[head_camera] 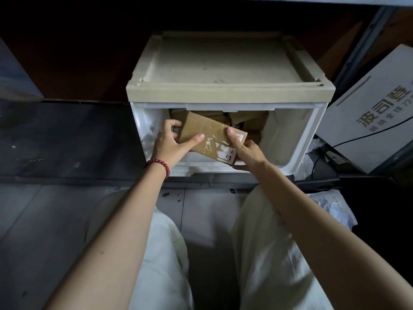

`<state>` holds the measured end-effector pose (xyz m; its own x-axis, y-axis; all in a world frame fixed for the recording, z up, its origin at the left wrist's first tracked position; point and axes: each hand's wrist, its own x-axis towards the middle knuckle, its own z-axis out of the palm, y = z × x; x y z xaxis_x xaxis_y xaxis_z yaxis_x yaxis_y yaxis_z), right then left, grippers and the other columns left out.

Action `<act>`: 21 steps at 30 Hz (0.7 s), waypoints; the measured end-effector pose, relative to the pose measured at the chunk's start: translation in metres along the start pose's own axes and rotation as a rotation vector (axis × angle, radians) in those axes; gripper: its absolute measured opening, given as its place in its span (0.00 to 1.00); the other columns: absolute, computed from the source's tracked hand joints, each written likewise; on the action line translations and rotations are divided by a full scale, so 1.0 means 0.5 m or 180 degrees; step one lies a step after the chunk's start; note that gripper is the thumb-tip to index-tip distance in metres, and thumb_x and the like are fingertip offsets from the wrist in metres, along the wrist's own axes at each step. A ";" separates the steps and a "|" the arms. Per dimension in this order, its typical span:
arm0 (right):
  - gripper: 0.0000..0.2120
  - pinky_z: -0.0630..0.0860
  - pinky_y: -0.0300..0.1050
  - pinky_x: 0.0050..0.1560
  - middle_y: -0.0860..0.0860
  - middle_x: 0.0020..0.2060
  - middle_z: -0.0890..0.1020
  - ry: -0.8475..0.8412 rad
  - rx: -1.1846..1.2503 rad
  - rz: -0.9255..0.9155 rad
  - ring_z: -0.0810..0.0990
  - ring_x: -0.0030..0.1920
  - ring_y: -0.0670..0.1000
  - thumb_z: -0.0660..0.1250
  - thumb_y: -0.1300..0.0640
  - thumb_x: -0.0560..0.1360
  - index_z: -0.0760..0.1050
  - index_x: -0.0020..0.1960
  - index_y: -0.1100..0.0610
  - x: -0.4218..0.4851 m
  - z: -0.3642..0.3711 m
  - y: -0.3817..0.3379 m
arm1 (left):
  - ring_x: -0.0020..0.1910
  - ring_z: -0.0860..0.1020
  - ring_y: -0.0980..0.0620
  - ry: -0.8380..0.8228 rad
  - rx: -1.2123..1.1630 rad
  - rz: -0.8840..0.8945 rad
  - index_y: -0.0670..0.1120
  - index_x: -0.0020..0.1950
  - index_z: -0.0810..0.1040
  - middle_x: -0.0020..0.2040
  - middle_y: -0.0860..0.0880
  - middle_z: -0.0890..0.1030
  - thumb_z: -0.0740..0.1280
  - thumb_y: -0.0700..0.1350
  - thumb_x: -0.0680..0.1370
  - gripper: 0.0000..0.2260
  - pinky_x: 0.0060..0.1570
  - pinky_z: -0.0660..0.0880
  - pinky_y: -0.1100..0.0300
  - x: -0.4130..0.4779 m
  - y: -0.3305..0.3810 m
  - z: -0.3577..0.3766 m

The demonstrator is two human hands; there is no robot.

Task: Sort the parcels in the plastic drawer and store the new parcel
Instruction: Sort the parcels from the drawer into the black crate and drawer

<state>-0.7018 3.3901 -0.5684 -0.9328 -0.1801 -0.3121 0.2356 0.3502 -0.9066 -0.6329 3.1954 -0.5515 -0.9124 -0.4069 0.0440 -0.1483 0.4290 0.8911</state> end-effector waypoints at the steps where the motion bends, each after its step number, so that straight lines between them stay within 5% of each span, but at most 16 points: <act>1: 0.44 0.83 0.52 0.47 0.54 0.50 0.84 -0.0023 -0.0013 0.0013 0.83 0.49 0.52 0.64 0.21 0.57 0.79 0.54 0.57 -0.002 0.002 0.000 | 0.55 0.76 0.50 -0.0019 0.0064 0.0022 0.55 0.59 0.64 0.58 0.47 0.76 0.75 0.61 0.67 0.28 0.52 0.74 0.57 0.000 0.000 0.002; 4: 0.42 0.82 0.51 0.49 0.55 0.50 0.84 0.0085 0.0088 0.0223 0.85 0.46 0.53 0.66 0.23 0.61 0.80 0.54 0.59 0.007 0.010 0.005 | 0.59 0.73 0.50 -0.0116 0.0014 0.0018 0.55 0.60 0.64 0.62 0.47 0.71 0.77 0.58 0.66 0.30 0.54 0.70 0.58 0.002 -0.001 0.007; 6: 0.40 0.83 0.49 0.41 0.57 0.52 0.82 0.0113 0.0451 0.0245 0.85 0.43 0.53 0.69 0.28 0.64 0.77 0.58 0.62 0.004 0.013 0.002 | 0.63 0.69 0.51 -0.0251 -0.0035 0.0092 0.55 0.61 0.64 0.65 0.49 0.68 0.77 0.55 0.67 0.29 0.58 0.68 0.57 -0.002 0.001 0.008; 10: 0.39 0.81 0.45 0.32 0.57 0.60 0.75 0.0396 0.0801 0.0272 0.82 0.52 0.58 0.72 0.33 0.65 0.65 0.64 0.56 0.004 0.016 0.002 | 0.64 0.71 0.49 -0.0438 0.0008 0.0173 0.56 0.60 0.63 0.64 0.50 0.68 0.78 0.52 0.66 0.30 0.63 0.71 0.52 -0.004 -0.003 0.011; 15: 0.33 0.83 0.48 0.38 0.52 0.59 0.75 0.0189 0.0868 0.0297 0.84 0.47 0.54 0.68 0.35 0.71 0.65 0.68 0.51 0.002 0.015 -0.001 | 0.59 0.73 0.48 -0.0478 0.0131 0.0300 0.55 0.60 0.64 0.61 0.52 0.68 0.79 0.46 0.66 0.31 0.55 0.72 0.58 -0.002 -0.009 0.009; 21: 0.35 0.81 0.48 0.47 0.52 0.61 0.73 0.0100 0.0287 0.0151 0.77 0.57 0.52 0.68 0.31 0.67 0.66 0.65 0.51 0.003 0.000 0.008 | 0.48 0.78 0.47 -0.0042 0.0599 0.0565 0.51 0.65 0.69 0.60 0.48 0.75 0.78 0.40 0.66 0.31 0.48 0.77 0.56 0.008 -0.008 0.022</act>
<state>-0.7022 3.3915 -0.5727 -0.9278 -0.1359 -0.3475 0.3021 0.2732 -0.9133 -0.6401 3.2009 -0.5598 -0.9352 -0.3020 0.1852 -0.0528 0.6358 0.7701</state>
